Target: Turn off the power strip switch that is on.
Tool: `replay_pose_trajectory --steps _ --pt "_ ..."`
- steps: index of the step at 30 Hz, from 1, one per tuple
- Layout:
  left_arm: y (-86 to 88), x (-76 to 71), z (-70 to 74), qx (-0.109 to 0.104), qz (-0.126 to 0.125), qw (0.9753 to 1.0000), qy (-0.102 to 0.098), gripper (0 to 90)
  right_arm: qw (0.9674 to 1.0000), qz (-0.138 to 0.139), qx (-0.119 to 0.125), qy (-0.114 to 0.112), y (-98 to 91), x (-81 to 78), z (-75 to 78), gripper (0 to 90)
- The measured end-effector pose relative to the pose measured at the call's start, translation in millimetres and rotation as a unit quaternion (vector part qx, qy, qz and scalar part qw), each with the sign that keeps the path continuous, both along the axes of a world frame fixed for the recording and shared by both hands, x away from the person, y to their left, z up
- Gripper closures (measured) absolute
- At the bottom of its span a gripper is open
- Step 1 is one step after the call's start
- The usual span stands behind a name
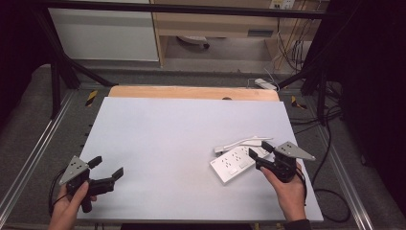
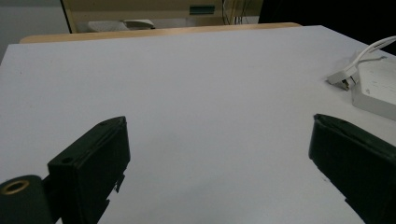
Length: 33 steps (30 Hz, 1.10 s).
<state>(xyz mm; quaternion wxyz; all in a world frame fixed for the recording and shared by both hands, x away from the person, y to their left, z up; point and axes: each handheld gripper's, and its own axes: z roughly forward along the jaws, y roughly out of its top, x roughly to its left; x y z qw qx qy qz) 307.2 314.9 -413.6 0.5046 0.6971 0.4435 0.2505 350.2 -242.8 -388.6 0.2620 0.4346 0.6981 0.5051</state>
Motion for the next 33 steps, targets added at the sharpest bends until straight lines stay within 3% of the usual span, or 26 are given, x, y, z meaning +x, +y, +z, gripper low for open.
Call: replay_pose_trajectory --steps 19,33 --pt "-0.6 0.1 -0.2 0.000 -0.002 1.0000 0.001 5.1 0.9993 0.032 -0.016 0.006 15.5 1.6 -6.2 61.1" --pt "-1.0 -0.2 -0.2 0.000 -0.003 1.0000 0.001 5.1 0.9988 0.039 -0.029 0.009 22.2 -0.1 -12.0 71.0"
